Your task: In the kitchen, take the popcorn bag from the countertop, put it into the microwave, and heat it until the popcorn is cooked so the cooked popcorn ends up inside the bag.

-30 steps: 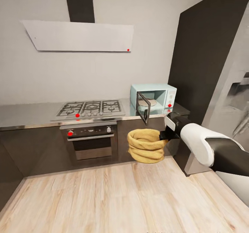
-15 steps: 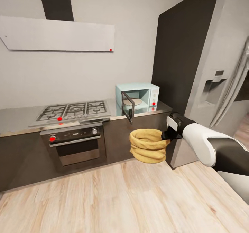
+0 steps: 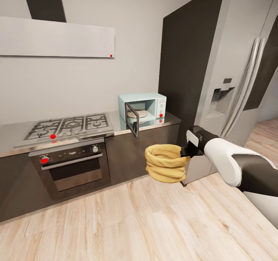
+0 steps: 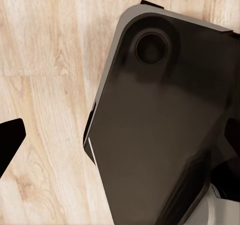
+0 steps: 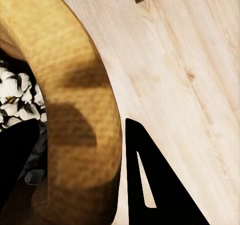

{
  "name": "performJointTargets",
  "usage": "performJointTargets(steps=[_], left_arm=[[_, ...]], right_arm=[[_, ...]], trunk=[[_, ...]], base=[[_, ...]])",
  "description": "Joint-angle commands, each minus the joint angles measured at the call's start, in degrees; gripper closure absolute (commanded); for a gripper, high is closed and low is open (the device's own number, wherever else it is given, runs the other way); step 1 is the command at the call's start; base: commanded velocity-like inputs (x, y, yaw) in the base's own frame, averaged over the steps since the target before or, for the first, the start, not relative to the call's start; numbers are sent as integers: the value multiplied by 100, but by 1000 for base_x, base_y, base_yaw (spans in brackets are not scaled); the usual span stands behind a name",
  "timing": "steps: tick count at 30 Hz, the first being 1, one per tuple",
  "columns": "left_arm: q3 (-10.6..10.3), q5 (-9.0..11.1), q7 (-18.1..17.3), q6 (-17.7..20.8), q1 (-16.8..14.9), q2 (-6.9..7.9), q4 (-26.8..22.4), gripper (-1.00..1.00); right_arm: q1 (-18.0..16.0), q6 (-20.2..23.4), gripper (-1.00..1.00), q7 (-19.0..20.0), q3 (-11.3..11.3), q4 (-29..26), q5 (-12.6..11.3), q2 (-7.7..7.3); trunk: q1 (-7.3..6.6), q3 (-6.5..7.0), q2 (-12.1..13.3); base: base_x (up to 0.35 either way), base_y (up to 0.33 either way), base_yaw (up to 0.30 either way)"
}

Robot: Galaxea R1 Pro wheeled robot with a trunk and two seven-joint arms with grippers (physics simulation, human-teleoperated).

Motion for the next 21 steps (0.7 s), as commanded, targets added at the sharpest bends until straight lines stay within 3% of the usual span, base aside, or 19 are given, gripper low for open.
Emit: performJointTargets(steps=[1,7,21], left_arm=[[6,19,9,-12,-1,-1,-6,-100],[6,24,5,-5,-1,-1,-12,-100],[-1,28,2,-3,-1,-1,-10,-100]], right_arm=[[-2,20,100,-14,-5,-7,-43,-9],[-2,20,100,-17,-5,-7,-40,-26],[-2,-181,100,-11,-5,-9,-38,-26]], trunk=[[0,-6,-4],[0,-6,-4],[0,-6,-4]], base=[[0,0,-4],[38,0,0],[311,0,0]])
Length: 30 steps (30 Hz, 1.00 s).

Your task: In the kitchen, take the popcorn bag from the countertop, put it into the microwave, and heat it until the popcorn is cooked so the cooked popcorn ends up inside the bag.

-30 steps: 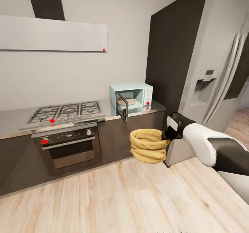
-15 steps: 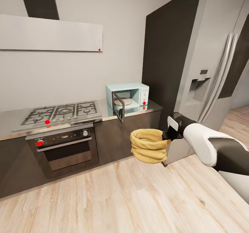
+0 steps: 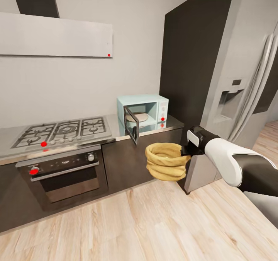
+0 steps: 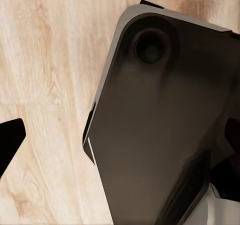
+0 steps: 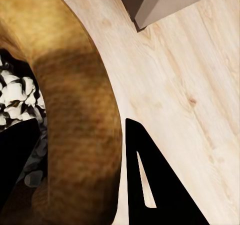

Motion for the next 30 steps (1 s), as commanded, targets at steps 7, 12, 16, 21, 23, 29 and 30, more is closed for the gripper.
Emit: performJointTargets(steps=[7,12,16,21,23,29,30], left_arm=[[5,18,7,-12,-1,-1,-4,-100],[10,19,8,-12,-1,-1,-4,-100],[12,13,9,-12,-1,-1,-4,-100],[12,11,10,-12,-1,-1,-4,-100],[13,12,9,-12,-1,-1,-4,-100],[13,11,9,-12,-1,-1,-4,-100],[13,11,9,-12,-1,-1,-4,-100]], right_arm=[[-2,20,100,-18,4,-6,-50,0],[-2,20,100,-23,3,-6,-48,7],[-1,21,100,22,-1,-45,-58,17],[-1,77,100,59,4,-100,-47,37],[-2,88,100,61,-8,-108,-46,25],[-2,121,100,9,38,-171,12,2],[-2,153,100,0,48,-309,23,1]], trunk=[[4,-6,-4],[4,-6,-4],[4,-6,-4],[4,-6,-4],[4,-6,-4],[4,-6,-4],[4,-6,-4]], base=[[321,0,0],[318,0,0],[217,0,0],[20,0,0],[1,0,0],[0,0,0],[0,0,0]])
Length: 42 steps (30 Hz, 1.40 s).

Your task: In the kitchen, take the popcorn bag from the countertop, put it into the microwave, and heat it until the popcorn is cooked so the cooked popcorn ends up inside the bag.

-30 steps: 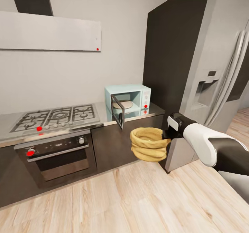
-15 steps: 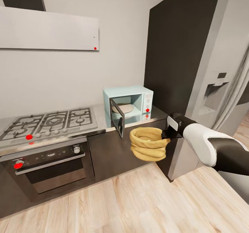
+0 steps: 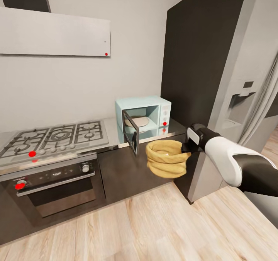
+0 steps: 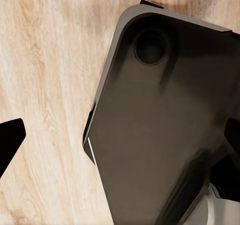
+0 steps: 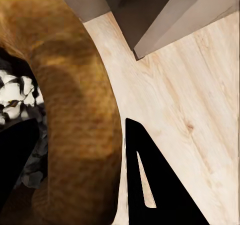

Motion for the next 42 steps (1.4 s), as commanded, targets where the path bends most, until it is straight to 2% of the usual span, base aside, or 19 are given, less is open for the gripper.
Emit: performJointTargets(steps=[1,4,7,23,32,36,42], left_arm=[[6,19,10,-12,-1,-3,-3,-100],[6,19,11,-12,-1,-5,-3,-100],[5,19,9,-12,-1,-3,-3,-100],[5,24,14,-8,-1,-10,-7,-100],[-9,31,7,-1,-1,-1,5,-100],[-6,28,7,-3,-1,-1,3,-100],[-3,28,7,-3,-1,-4,-3,-100]], right_arm=[[-1,129,100,-15,5,-158,-29,-1],[-1,517,100,-19,2,-662,-26,-9],[-1,572,100,-20,-18,-919,-31,-10],[-1,572,100,-8,-42,-994,-51,-10],[-1,572,100,-2,-50,-1029,-67,-10],[-1,572,100,4,-42,-1419,-75,-10],[-1,572,100,1,-38,-1500,-77,-7]], trunk=[[1,-7,-4],[1,-7,-4],[1,-7,-4],[1,-7,-4],[1,-7,-4],[1,-7,-4],[1,-7,-4]], base=[[0,0,0],[0,0,0],[0,0,0],[6,0,0],[285,0,0],[321,0,0],[320,0,0]])
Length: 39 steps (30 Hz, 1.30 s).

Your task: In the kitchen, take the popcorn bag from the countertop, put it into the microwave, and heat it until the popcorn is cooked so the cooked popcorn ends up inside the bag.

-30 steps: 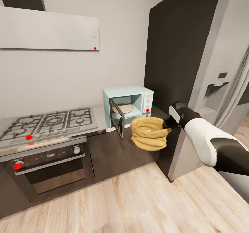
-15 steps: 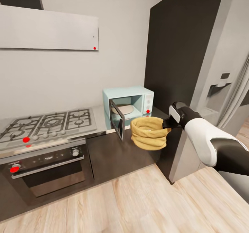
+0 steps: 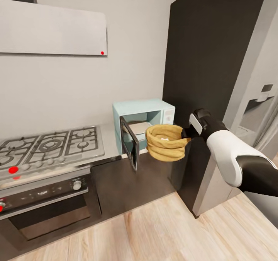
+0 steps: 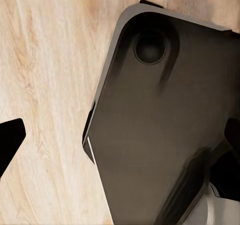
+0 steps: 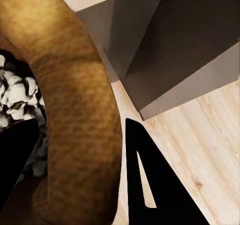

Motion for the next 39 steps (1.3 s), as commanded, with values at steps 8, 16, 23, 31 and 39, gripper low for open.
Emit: performJointTargets(steps=[8,16,23,31,39], left_arm=[[5,14,10,-12,-1,2,-3,-100],[5,19,10,-12,-1,2,-4,-100],[8,20,10,-12,-1,2,-4,-100],[5,20,10,-13,-1,2,-4,-100],[6,13,10,-20,-1,2,-4,-100]], right_arm=[[-3,20,100,-19,-8,-7,-31,5],[-3,20,100,-19,-13,-7,-32,20],[-3,20,100,-23,-4,-7,-31,23],[-3,20,100,-37,2,-7,-29,39],[-1,20,100,-24,3,82,-53,78]], trunk=[[4,-6,-4],[4,-6,-4],[4,-6,-4],[4,-6,-4],[4,-6,-4]], base=[[280,0,0],[178,2,0],[224,63,0],[130,3,0],[1,0,0]])
